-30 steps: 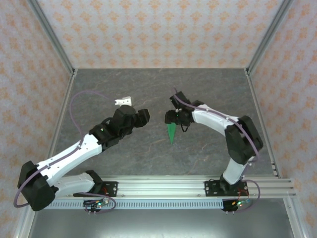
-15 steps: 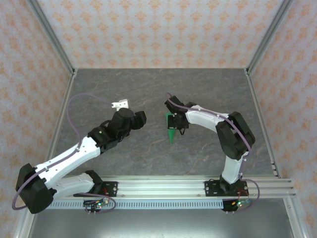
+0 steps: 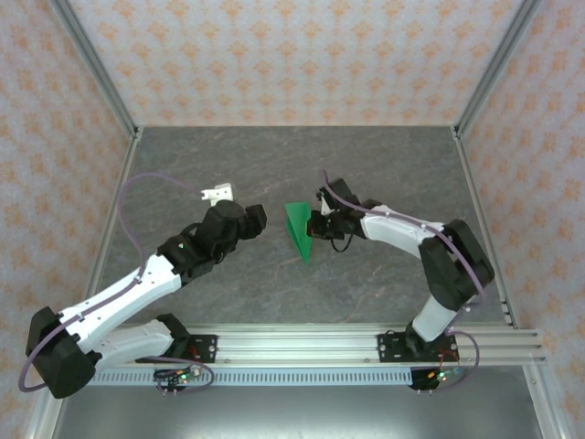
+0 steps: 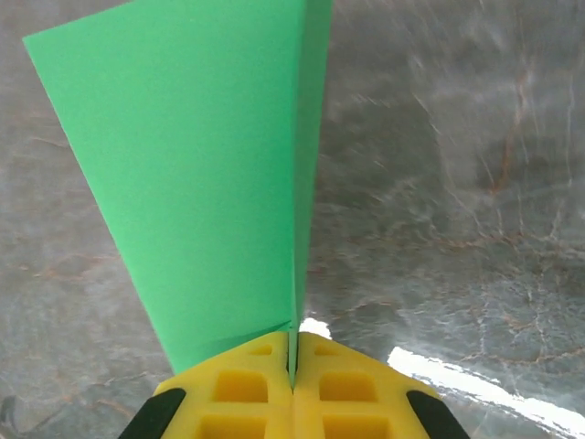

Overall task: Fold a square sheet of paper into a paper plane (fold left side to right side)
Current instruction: Place the paper plane at the center of the table, then pick up the paper plane at the center of the table.

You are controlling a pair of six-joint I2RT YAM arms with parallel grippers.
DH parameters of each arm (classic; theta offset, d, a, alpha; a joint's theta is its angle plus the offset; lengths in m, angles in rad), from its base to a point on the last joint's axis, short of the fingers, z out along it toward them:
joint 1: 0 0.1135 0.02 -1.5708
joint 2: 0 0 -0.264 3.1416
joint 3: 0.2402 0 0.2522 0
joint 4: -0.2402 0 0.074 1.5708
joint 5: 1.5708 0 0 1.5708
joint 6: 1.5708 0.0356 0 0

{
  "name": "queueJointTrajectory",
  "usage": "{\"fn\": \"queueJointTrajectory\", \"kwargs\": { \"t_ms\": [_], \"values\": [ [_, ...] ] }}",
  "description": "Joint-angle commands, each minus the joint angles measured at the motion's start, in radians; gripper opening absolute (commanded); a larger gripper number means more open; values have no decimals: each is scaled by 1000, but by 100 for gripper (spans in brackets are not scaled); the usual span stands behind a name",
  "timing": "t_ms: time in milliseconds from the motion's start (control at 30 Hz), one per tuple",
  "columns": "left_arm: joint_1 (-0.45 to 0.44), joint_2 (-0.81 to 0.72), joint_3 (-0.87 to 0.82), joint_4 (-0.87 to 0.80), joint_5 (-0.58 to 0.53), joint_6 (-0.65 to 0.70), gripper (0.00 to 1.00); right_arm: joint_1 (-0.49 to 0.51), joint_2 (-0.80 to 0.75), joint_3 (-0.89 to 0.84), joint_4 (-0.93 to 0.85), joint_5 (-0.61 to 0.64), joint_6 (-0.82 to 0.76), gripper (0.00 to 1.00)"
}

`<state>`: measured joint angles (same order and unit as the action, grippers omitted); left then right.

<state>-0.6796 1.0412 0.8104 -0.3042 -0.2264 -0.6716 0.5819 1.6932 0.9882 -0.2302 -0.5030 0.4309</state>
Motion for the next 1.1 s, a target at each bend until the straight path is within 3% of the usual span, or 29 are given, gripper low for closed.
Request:
{"fn": "queueJointTrajectory", "kwargs": {
  "t_ms": [0, 133, 333, 500, 700, 833, 1067],
  "values": [
    [11, -20, 18, -38, -54, 9, 74, -30, 47, -44, 115, -95, 43, 0],
    [11, -19, 24, -41, -56, 10, 74, -49, 39, -53, 78, -76, 10, 2],
    [11, -7, 23, -31, -55, 9, 74, -56, -21, -25, -78, 52, -61, 31],
    [11, -3, 23, -20, -54, 13, 74, -54, -88, 42, -260, 190, -103, 42],
    [12, -19, 5, 12, -62, 24, 78, 14, -130, 117, -397, 271, -108, 48],
    [12, -32, -9, 17, -67, 23, 79, 68, -100, 129, -398, 258, -74, 55],
    [12, -52, -17, 1, -76, 23, 79, 119, -16, 157, -384, 246, -55, 56]
  ]
}}
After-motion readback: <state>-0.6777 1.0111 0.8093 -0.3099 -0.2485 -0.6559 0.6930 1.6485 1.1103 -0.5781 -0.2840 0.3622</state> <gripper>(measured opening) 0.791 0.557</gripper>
